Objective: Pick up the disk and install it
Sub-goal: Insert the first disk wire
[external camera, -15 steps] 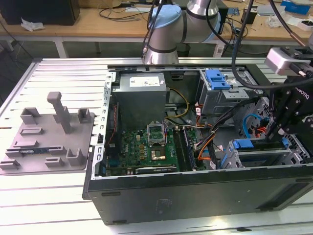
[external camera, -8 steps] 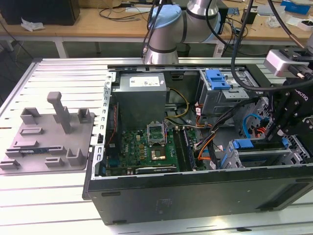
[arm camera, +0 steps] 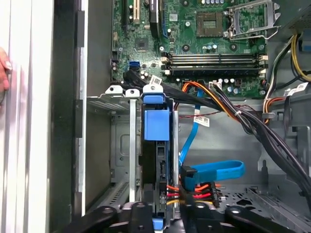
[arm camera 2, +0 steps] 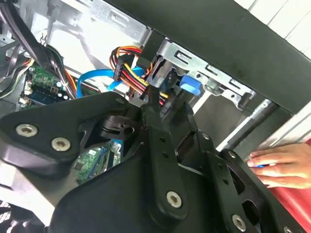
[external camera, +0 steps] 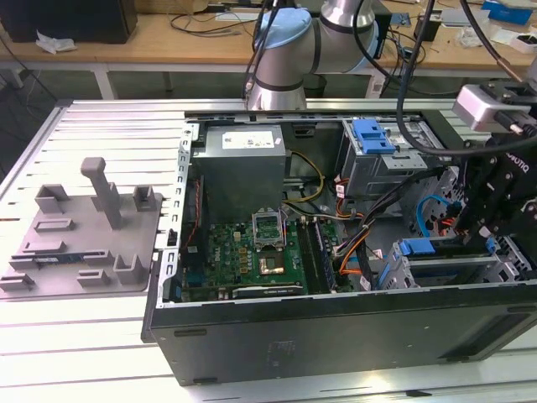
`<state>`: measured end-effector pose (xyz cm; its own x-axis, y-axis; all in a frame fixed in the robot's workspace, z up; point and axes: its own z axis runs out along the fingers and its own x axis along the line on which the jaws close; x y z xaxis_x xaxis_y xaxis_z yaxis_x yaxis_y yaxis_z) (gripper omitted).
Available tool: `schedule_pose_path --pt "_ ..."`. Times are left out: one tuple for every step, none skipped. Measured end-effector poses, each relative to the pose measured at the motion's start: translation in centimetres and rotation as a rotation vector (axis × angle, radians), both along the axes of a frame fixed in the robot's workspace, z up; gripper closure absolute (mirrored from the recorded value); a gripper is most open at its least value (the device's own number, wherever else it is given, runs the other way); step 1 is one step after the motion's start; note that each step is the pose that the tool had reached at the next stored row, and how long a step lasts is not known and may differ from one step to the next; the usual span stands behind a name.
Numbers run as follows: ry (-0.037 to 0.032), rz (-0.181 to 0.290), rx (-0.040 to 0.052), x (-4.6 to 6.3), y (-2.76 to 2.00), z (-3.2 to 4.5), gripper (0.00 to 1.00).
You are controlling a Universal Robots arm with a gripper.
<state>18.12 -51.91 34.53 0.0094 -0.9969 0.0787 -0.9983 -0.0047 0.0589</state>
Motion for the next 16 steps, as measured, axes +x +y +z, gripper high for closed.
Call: schedule_pose_path --pt "0.0 0.0 -0.0002 0.0 0.0 0.45 0.64" --pt "-0.0001 0.0 -0.0002 0.0 0.0 1.01 0.64" --pt "-0.0005 0.0 -0.0001 0.0 0.0 1.4 0.64" --pt "-0.0009 0.0 -0.0003 -0.1 0.0 1.74 0.64" --pt "-0.0012 -0.001 -0.0004 -0.1 0.0 1.98 0.64" --pt "-0.0014 -0.001 -0.0007 -0.1 0.01 2.17 0.64" --pt "-0.0014 -0.001 -0.0018 -0.1 0.03 2.29 0.64" --pt "-0.0013 -0.001 -0.0031 -0.1 0.05 2.31 0.64" --pt "-0.0014 -0.001 -0.006 -0.1 0.07 2.31 0.64" --pt "-0.0014 -0.001 -0.008 -0.1 0.08 2.31 0.64" --pt "-0.0014 -0.001 -0.0084 -0.1 0.08 2.32 0.64" --pt "-0.0014 -0.001 -0.0085 -0.1 0.08 2.32 0.64" --pt "-0.0013 -0.001 -0.0085 -0.1 0.09 2.32 0.64" --pt "-0.0014 0.0 -0.0085 -0.1 0.09 2.32 0.64" --pt "-0.0014 0.0 -0.0085 -0.1 0.08 2.32 0.64" --pt "-0.0014 0.0 -0.0085 -0.1 0.08 2.32 0.64"
